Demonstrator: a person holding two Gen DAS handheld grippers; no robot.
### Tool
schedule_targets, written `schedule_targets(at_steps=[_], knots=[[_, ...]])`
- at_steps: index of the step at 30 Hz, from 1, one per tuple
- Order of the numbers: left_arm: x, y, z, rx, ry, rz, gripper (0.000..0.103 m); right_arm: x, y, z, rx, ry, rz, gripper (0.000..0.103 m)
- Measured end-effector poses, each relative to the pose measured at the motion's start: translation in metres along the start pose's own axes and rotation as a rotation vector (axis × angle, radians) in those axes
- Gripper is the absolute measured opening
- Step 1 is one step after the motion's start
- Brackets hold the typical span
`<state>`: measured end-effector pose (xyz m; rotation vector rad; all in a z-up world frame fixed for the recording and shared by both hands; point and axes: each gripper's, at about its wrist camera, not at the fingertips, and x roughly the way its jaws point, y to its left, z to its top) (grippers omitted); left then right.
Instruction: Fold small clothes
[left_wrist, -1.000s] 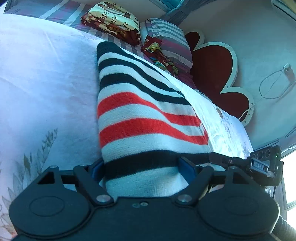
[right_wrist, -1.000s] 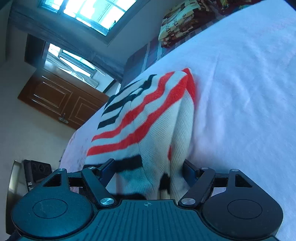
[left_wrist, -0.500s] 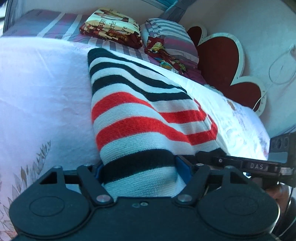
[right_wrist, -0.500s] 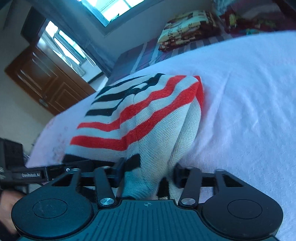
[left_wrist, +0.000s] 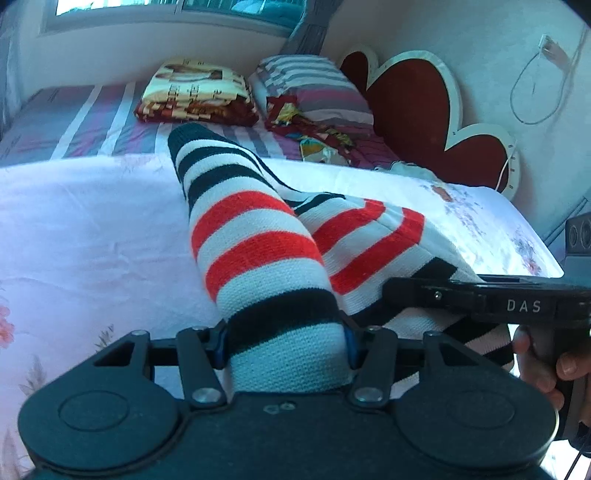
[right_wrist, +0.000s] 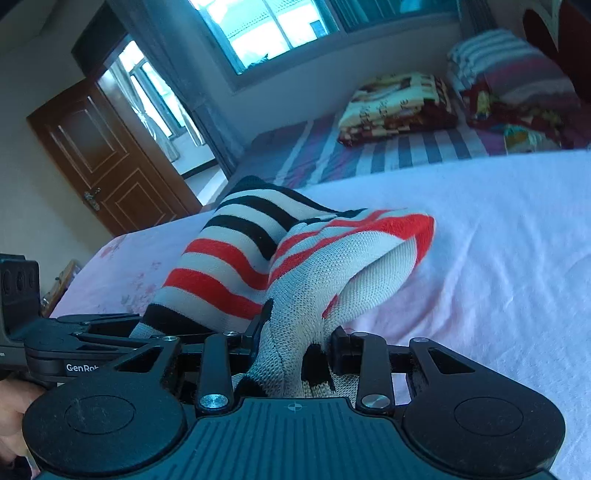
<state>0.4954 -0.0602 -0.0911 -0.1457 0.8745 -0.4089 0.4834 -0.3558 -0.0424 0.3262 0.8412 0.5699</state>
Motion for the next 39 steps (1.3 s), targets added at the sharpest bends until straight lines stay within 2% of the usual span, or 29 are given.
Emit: schedule_targets(at_steps=[6, 10, 15, 20, 24, 28, 30, 31, 34, 35, 37, 39], knots=[[-0.034, 0.012, -0.007, 0.01, -0.048, 0.006, 0.052, 0.0, 0.043, -0.002, -0.048, -0.012, 0.01, 0.034], [-0.059, 0.047, -0.018, -0.014, -0.071, 0.001, 0.052, 0.019, 0.093, -0.008, -0.1, -0.004, 0.004, 0.034], [-0.102, 0.116, -0.043, -0.063, -0.086, 0.012, 0.052, 0.067, 0.169, -0.023, -0.136, 0.024, 0.026, 0.034], [-0.159, 0.198, -0.067, -0.121, -0.086, 0.071, 0.052, 0.135, 0.262, -0.045, -0.169, 0.056, 0.102, 0.034], [-0.189, 0.256, -0.085, -0.183, -0.058, 0.089, 0.052, 0.186, 0.311, -0.061, -0.145, 0.102, 0.152, 0.034], [-0.186, 0.292, -0.108, -0.242, -0.014, 0.064, 0.054, 0.221, 0.311, -0.081, -0.095, 0.174, 0.126, 0.034], [-0.179, 0.301, -0.12, -0.267, -0.013, 0.039, 0.061, 0.232, 0.296, -0.093, -0.052, 0.209, 0.1, 0.034], [-0.177, 0.304, -0.125, -0.269, -0.024, 0.034, 0.068, 0.234, 0.285, -0.099, -0.019, 0.216, 0.096, 0.035], [-0.174, 0.317, -0.133, -0.328, -0.069, -0.004, 0.07, 0.239, 0.256, -0.106, 0.135, 0.203, 0.155, 0.039], [-0.175, 0.32, -0.134, -0.343, -0.074, -0.015, 0.07, 0.241, 0.254, -0.105, 0.151, 0.205, 0.163, 0.04], [-0.188, 0.327, -0.136, -0.367, -0.084, -0.025, 0.07, 0.235, 0.255, -0.099, 0.156, 0.202, 0.147, 0.048], [-0.211, 0.334, -0.144, -0.352, -0.136, -0.025, 0.068, 0.219, 0.256, -0.087, 0.108, 0.123, 0.116, 0.05]])
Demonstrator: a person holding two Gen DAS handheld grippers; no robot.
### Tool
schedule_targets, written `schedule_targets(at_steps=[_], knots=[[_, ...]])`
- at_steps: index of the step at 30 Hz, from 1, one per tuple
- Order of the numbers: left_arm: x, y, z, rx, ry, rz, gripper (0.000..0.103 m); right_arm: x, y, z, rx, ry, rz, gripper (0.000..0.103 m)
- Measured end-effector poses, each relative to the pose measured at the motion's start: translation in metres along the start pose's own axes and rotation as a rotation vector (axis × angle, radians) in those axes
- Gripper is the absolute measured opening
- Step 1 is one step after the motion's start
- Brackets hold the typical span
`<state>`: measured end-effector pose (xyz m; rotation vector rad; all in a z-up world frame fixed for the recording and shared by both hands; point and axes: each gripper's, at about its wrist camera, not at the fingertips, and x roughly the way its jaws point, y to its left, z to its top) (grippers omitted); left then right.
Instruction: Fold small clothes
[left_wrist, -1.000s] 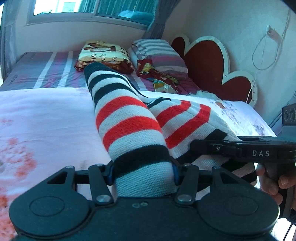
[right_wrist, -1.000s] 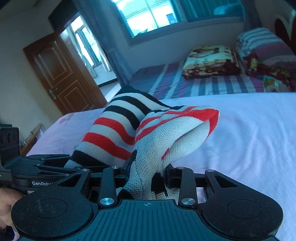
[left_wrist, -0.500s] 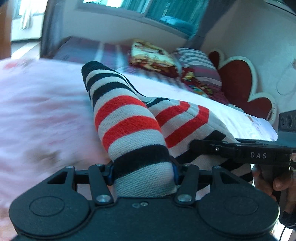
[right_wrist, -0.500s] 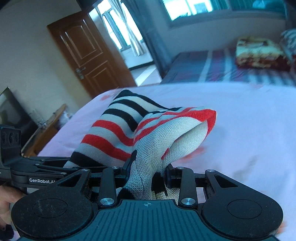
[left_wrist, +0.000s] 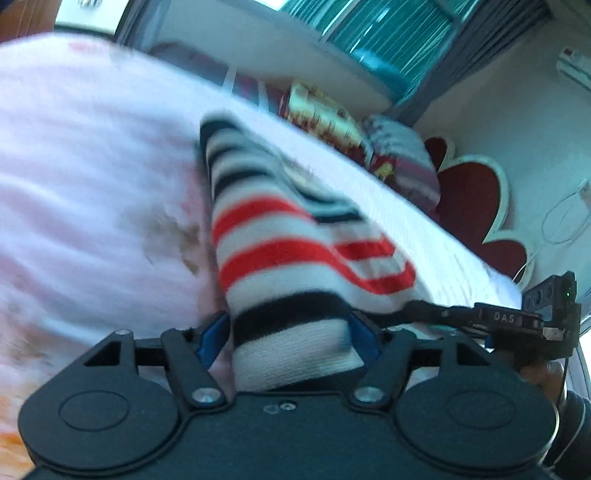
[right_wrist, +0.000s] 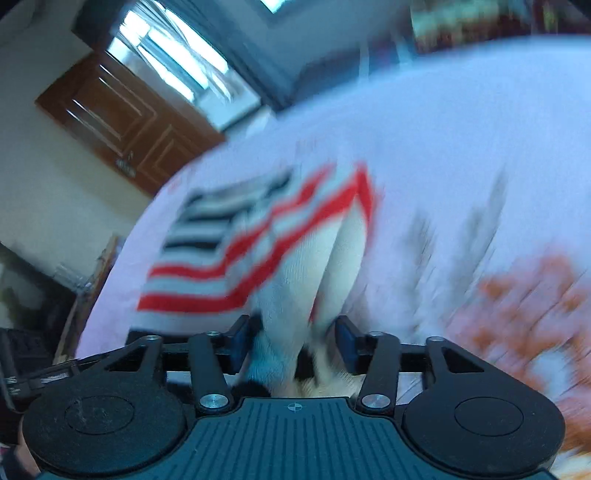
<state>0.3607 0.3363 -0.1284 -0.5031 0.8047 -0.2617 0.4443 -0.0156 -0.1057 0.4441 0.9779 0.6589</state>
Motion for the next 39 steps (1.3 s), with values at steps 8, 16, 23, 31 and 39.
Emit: schedule_targets(at_steps=[8, 16, 23, 31, 39], knots=[[0.022, 0.006, 0.034, -0.004, 0.018, 0.055, 0.066, 0.038, 0.011, 0.047, -0.054, 0.01, -0.052, 0.025], [0.045, 0.014, 0.03, -0.004, 0.07, 0.084, 0.07, 0.056, 0.001, 0.023, -0.207, 0.048, -0.228, 0.014], [-0.021, -0.014, -0.006, 0.086, 0.009, 0.079, 0.062, -0.027, 0.057, -0.017, -0.382, -0.02, -0.122, 0.014], [-0.024, -0.024, -0.054, 0.115, 0.036, 0.168, 0.064, -0.003, 0.061, -0.072, -0.578, 0.071, -0.253, 0.014], [-0.041, -0.04, -0.072, 0.163, 0.002, 0.234, 0.062, -0.022, 0.058, -0.083, -0.53, -0.004, -0.28, 0.014]])
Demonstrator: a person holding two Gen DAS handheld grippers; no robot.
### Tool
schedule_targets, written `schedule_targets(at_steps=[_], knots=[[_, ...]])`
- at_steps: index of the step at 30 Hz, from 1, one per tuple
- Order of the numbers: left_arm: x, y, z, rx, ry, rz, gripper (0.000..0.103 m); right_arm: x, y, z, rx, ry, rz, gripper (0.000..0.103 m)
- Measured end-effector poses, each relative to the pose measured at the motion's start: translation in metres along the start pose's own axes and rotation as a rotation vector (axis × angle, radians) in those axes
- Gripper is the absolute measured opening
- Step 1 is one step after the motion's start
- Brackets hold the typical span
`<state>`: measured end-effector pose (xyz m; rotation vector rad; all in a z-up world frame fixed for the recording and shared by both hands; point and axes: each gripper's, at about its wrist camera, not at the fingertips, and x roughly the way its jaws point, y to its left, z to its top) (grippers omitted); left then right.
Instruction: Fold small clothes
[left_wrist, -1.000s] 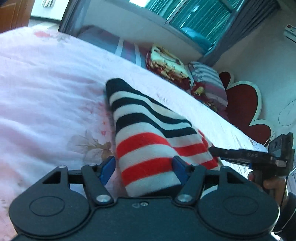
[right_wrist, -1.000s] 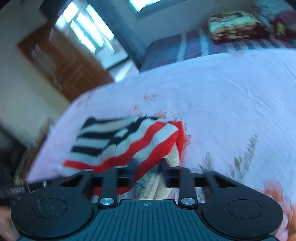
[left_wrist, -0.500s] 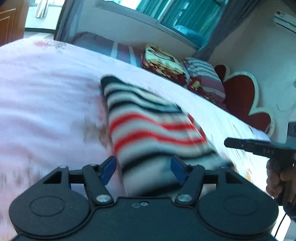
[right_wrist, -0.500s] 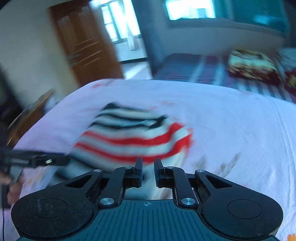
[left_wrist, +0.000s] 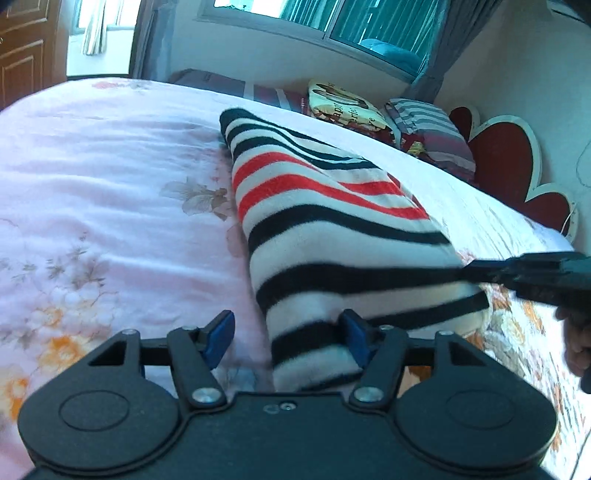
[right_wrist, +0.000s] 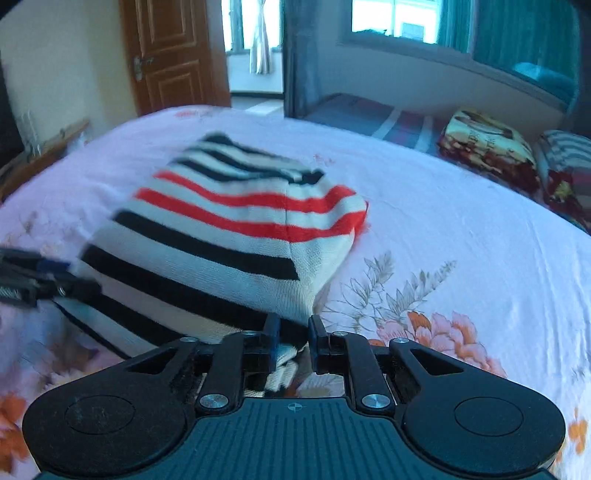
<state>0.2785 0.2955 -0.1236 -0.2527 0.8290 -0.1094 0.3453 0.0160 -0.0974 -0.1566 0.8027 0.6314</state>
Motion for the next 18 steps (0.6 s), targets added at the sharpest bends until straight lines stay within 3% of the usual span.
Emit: schedule_targets(at_steps=[3, 6, 11, 15, 17, 18], knots=[[-0.011, -0.007, -0.009, 0.046, -0.015, 0.04, 0.064, -0.022, 0.013, -0.008, -0.004, -0.022, 0.025, 0.014], [-0.004, -0.006, -0.012, 0.009, -0.003, 0.052, 0.066, 0.003, 0.013, -0.024, 0.013, 0.081, -0.02, 0.015], [-0.006, -0.014, -0.016, 0.019, -0.02, 0.098, 0.067, -0.003, 0.0, -0.026, 0.127, 0.067, 0.013, 0.015], [-0.022, -0.023, -0.021, 0.022, -0.044, 0.117, 0.066, -0.034, -0.004, -0.027, 0.168, 0.016, 0.019, 0.015], [-0.029, -0.031, -0.027, 0.031, -0.039, 0.137, 0.075, -0.045, -0.002, -0.031, 0.171, 0.021, 0.007, 0.015], [-0.034, -0.037, -0.03, 0.037, -0.038, 0.154, 0.075, -0.05, 0.0, -0.034, 0.172, 0.029, -0.003, 0.03]])
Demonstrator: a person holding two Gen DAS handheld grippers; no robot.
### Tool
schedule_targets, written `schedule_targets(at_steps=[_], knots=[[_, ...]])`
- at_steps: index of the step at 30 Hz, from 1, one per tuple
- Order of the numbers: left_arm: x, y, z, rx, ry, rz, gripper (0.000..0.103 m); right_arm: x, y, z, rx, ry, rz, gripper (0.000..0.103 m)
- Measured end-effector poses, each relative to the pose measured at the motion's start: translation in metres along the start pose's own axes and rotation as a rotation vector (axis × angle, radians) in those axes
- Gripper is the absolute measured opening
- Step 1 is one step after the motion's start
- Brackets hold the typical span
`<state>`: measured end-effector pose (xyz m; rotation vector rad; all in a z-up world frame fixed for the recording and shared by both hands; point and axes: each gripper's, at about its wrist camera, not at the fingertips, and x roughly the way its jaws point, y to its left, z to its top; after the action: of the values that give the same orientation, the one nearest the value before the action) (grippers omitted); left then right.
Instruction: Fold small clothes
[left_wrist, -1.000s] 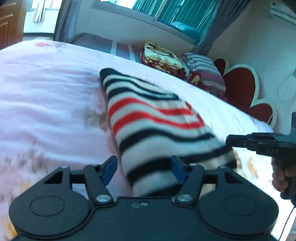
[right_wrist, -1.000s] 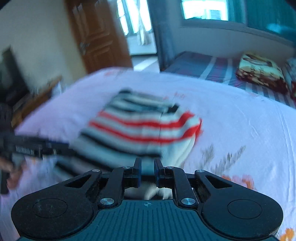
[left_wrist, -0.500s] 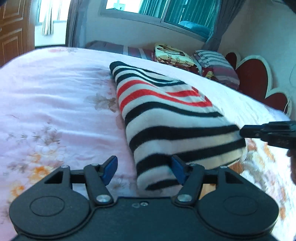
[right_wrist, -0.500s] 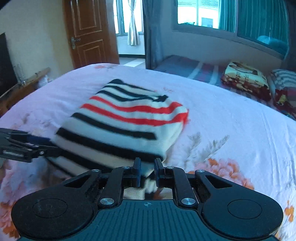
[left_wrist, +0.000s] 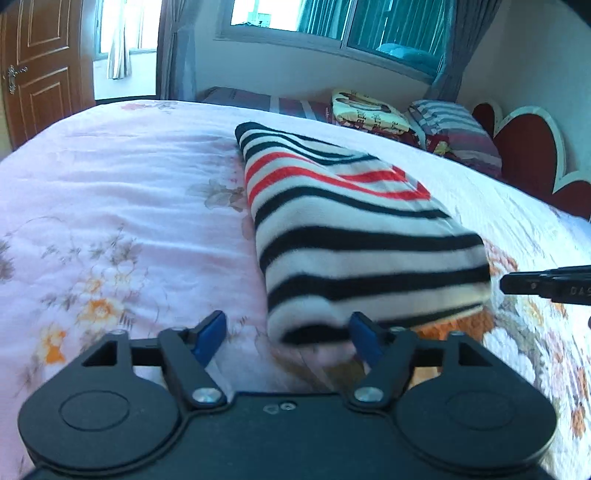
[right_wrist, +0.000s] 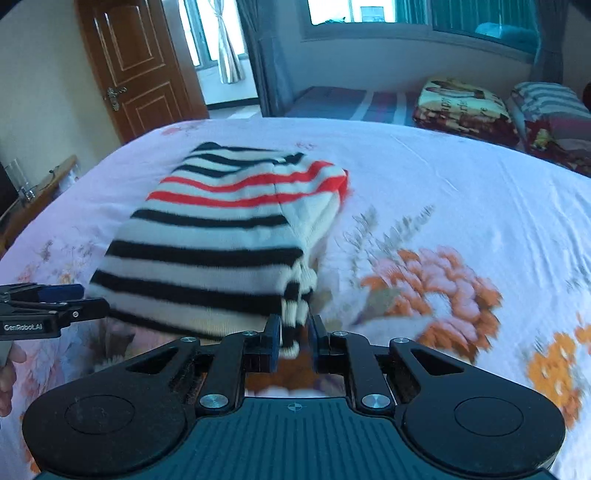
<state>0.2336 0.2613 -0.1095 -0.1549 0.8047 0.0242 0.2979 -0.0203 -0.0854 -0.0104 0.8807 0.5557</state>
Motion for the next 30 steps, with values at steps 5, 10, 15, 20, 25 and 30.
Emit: schedule_targets(at_steps=[5, 10, 15, 20, 25, 30], knots=[[-0.033, -0.026, -0.02, 0.042, -0.05, 0.027, 0.077, -0.044, 0.011, -0.028, 0.007, -0.101, -0.047, 0.091], [-0.072, -0.054, -0.046, 0.092, -0.09, 0.01, 0.0, -0.1, 0.019, -0.06, 0.026, -0.158, -0.052, 0.091], [-0.13, -0.082, -0.068, 0.047, -0.211, 0.04, 0.101, -0.164, 0.038, -0.092, 0.013, -0.237, -0.107, 0.092], [-0.202, -0.112, -0.095, 0.079, -0.304, 0.039, 0.099, -0.231, 0.057, -0.129, 0.049, -0.276, -0.17, 0.102], [-0.255, -0.124, -0.122, 0.073, -0.31, 0.051, 0.099, -0.293, 0.075, -0.164, 0.058, -0.329, -0.156, 0.103], [-0.294, -0.135, -0.138, 0.082, -0.321, 0.07, 0.099, -0.337, 0.09, -0.182, 0.091, -0.368, -0.151, 0.103]])
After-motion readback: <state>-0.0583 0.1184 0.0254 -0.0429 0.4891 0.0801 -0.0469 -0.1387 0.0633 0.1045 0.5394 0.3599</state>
